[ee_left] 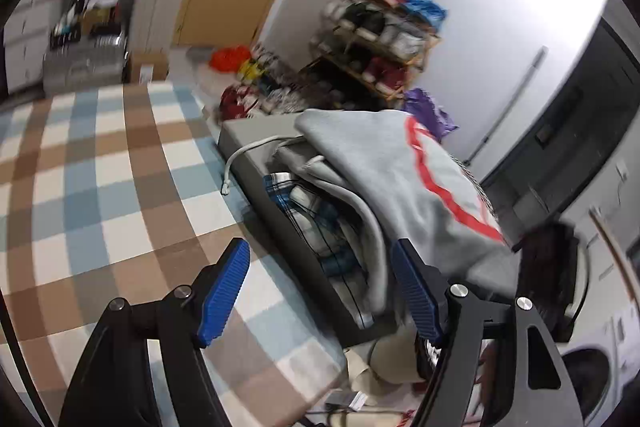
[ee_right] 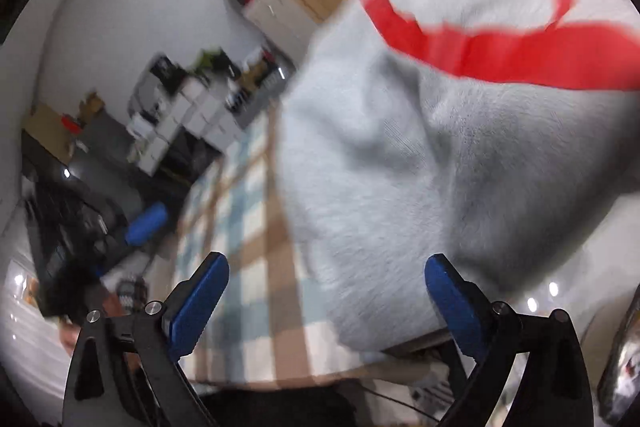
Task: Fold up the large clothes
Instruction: 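Lower the hoodie onto the ottoman and open both grippers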
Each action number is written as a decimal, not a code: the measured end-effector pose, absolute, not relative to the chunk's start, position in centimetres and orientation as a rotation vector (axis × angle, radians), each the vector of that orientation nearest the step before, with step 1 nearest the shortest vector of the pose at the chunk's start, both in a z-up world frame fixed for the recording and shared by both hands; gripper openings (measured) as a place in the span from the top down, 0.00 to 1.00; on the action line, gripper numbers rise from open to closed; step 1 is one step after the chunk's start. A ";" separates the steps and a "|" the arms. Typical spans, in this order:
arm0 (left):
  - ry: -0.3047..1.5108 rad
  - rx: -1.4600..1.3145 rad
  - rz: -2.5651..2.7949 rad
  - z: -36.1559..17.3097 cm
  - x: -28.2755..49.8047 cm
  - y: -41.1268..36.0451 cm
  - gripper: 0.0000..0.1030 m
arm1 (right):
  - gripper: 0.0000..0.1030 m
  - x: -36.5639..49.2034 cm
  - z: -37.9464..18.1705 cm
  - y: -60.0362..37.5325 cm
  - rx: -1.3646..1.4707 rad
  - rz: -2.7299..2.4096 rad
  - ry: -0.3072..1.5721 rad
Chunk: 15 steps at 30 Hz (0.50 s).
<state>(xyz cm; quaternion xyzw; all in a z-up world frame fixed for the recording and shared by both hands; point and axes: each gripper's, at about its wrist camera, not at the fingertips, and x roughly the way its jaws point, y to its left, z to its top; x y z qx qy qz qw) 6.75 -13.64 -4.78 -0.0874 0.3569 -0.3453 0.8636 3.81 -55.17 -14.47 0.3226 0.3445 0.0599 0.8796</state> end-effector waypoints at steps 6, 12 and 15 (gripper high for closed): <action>0.619 -0.111 -0.630 -3.7 0.4 -13.7 0.32 | 0.00 -4.4 -8.8 -50.8 0.515 -0.055 0.461; 0.448 -0.031 -0.595 -3.3 -6.3 -14.7 0.13 | 0.00 -13.1 -5.8 -46.7 0.354 -0.285 0.288; 0.389 -0.005 -0.559 -3.0 -9.0 -14.9 0.13 | 0.00 -16.2 -5.5 -44.7 0.290 -0.342 0.257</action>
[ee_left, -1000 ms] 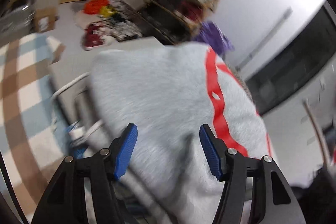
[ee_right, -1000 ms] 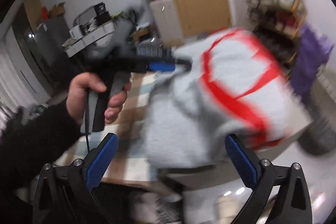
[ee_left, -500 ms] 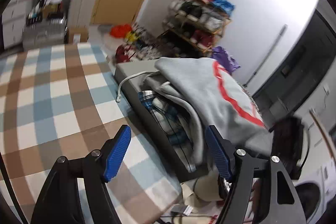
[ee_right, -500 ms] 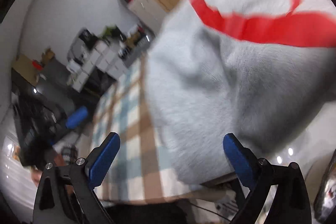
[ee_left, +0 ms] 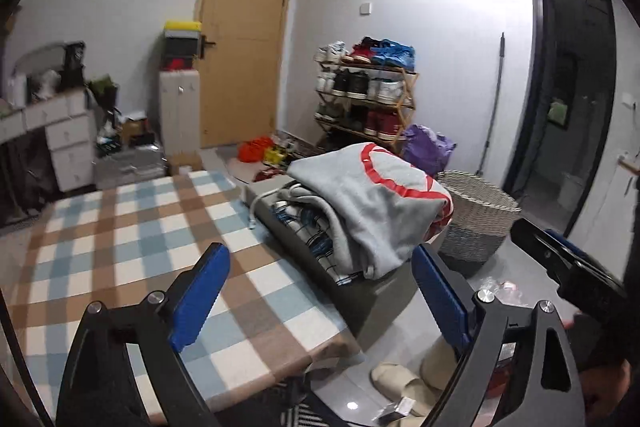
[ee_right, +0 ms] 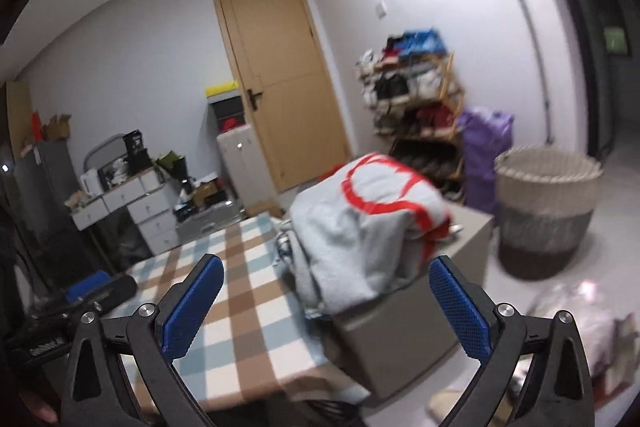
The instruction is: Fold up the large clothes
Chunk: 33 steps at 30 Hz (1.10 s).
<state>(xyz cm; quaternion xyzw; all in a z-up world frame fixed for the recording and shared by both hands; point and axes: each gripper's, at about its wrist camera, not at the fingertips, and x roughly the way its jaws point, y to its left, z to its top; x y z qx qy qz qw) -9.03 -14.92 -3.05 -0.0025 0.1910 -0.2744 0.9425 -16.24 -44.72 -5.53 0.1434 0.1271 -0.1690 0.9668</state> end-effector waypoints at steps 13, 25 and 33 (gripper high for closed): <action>0.351 -0.014 -0.548 -3.5 -11.7 -15.9 0.12 | 0.00 -24.0 -4.6 -40.8 0.165 -0.445 0.159; 0.317 -0.017 -0.560 -3.7 -13.8 -16.5 0.12 | 0.00 -25.9 -4.7 -39.3 0.156 -0.444 0.105; 0.313 -0.029 -0.561 -3.8 -13.6 -16.5 0.12 | 0.00 -25.7 -4.8 -39.6 0.187 -0.453 0.104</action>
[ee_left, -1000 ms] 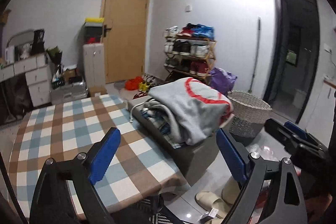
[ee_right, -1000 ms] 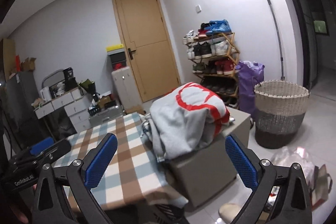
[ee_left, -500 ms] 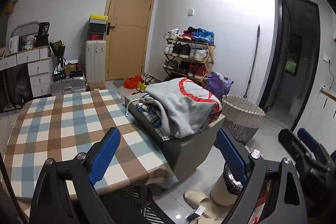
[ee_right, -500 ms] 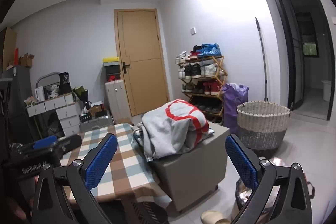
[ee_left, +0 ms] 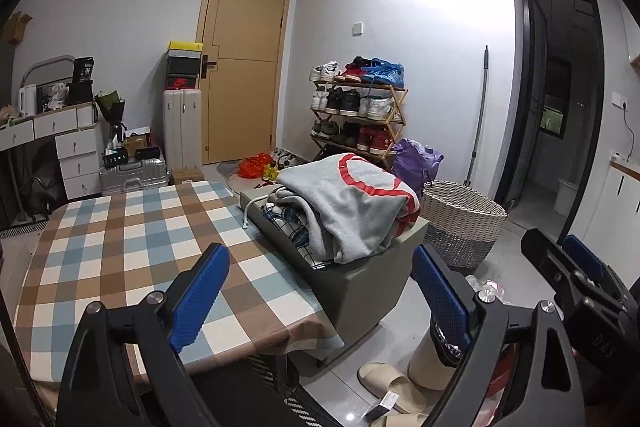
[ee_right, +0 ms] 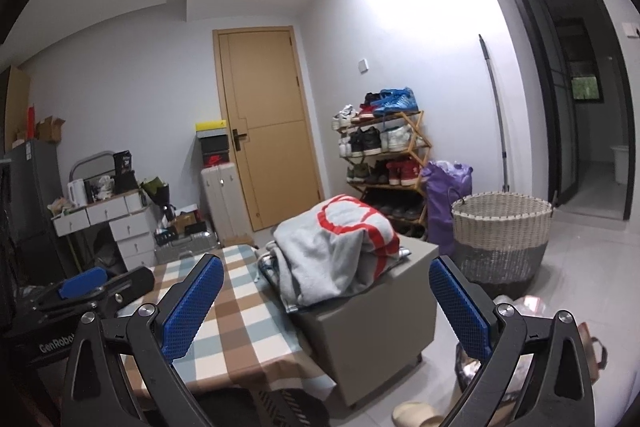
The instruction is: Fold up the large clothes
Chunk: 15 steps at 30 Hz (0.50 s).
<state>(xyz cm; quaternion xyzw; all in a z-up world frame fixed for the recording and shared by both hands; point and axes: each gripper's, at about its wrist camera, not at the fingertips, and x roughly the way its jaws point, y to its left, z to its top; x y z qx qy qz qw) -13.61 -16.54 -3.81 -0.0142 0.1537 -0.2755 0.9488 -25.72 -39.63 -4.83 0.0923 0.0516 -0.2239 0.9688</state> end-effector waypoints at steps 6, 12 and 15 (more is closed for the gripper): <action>0.308 -0.028 -0.568 -3.9 -13.7 -16.5 0.12 | 0.00 -25.3 -5.1 -39.3 0.188 -0.423 0.127; 0.314 -0.039 -0.562 -3.9 -13.7 -16.5 0.12 | 0.00 -25.3 -5.1 -38.7 0.175 -0.421 0.131; 0.319 -0.043 -0.557 -4.0 -13.7 -16.6 0.12 | 0.00 -25.3 -5.0 -38.6 0.174 -0.417 0.130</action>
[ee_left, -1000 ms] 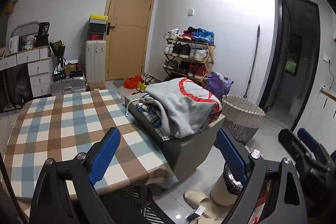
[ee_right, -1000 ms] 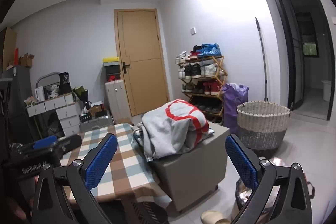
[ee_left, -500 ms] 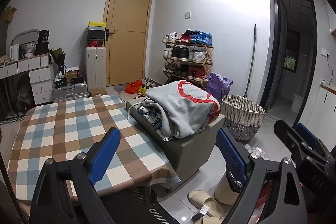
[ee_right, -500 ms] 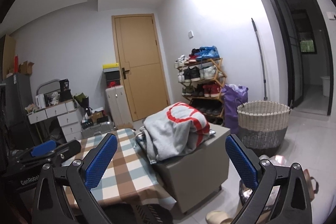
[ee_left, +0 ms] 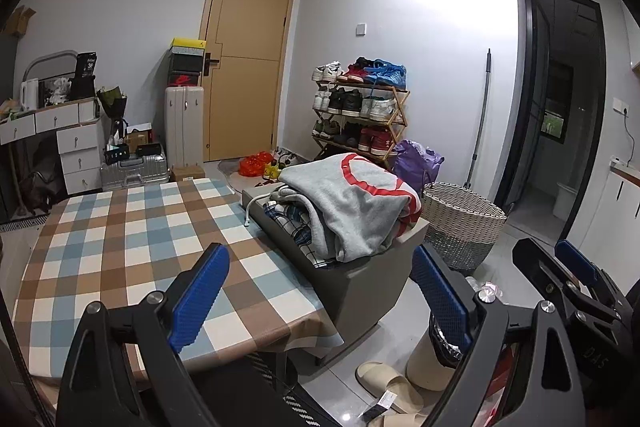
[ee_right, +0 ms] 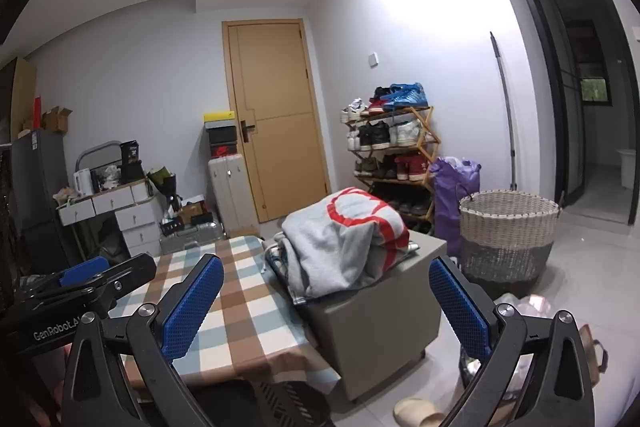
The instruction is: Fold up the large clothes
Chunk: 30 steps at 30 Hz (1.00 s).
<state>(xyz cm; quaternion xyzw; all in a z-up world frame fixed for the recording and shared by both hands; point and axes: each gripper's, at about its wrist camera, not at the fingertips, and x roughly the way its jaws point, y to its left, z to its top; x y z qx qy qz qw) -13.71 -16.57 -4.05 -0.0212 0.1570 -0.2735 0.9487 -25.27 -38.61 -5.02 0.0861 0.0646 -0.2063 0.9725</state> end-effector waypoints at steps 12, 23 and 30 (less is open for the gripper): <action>0.304 -0.044 -0.555 -4.0 -14.3 -16.6 0.12 | 0.00 -25.3 -5.1 -38.8 0.174 -0.416 0.119; 0.306 -0.042 -0.577 -4.0 -14.1 -16.5 0.12 | 0.00 -25.0 -5.6 -38.4 0.162 -0.411 0.128; 0.314 -0.033 -0.574 -4.0 -14.1 -16.5 0.12 | 0.00 -25.2 -5.5 -38.5 0.180 -0.413 0.128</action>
